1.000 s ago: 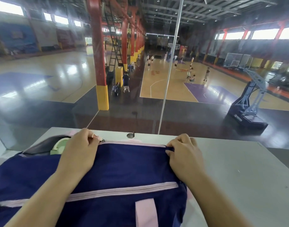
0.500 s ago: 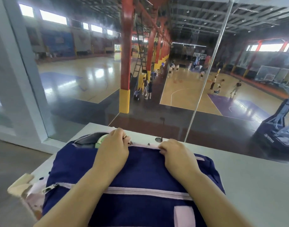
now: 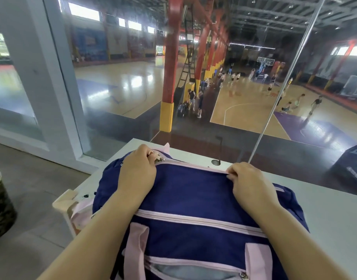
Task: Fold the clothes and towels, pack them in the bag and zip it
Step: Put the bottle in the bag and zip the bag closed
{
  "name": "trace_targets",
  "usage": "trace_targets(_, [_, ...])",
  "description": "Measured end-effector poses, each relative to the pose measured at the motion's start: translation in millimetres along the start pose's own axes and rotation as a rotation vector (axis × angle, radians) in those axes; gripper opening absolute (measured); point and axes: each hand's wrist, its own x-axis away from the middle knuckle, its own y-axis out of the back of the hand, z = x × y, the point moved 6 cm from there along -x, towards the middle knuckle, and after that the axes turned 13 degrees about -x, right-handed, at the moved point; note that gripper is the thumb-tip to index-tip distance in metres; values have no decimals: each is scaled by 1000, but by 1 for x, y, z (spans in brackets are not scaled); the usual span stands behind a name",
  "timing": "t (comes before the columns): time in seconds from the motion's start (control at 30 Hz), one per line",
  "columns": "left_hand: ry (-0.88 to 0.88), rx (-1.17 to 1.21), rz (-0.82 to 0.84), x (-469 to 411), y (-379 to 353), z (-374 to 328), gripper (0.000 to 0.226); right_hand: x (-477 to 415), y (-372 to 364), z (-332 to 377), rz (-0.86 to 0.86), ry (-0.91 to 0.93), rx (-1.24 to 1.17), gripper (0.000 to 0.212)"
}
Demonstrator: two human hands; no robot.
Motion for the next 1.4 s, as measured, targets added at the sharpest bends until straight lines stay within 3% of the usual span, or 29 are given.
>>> trace_targets(0.2, [-10,12,18,-1,1,6,20,-6,-5,28,103,2,213,19])
trace_targets(0.4, [-74,-7,57,5,-2,-1,21,-12,-43,82,264,232,217,26])
trace_targets(0.6, [-52,-14,120,1,2,11,21,-16,-52,86,163,225,153,23])
trace_targets(0.8, [129,83,29,-3,2,34,17,-17,-52,86,132,204,114,18])
trace_targets(1.1, [239,-32,-70,-7,18,73,19,-17,-48,72,106,126,92,14])
trace_targets(1.4, [232,-6,-39,10,27,73,17,0,-32,62,102,181,61,21])
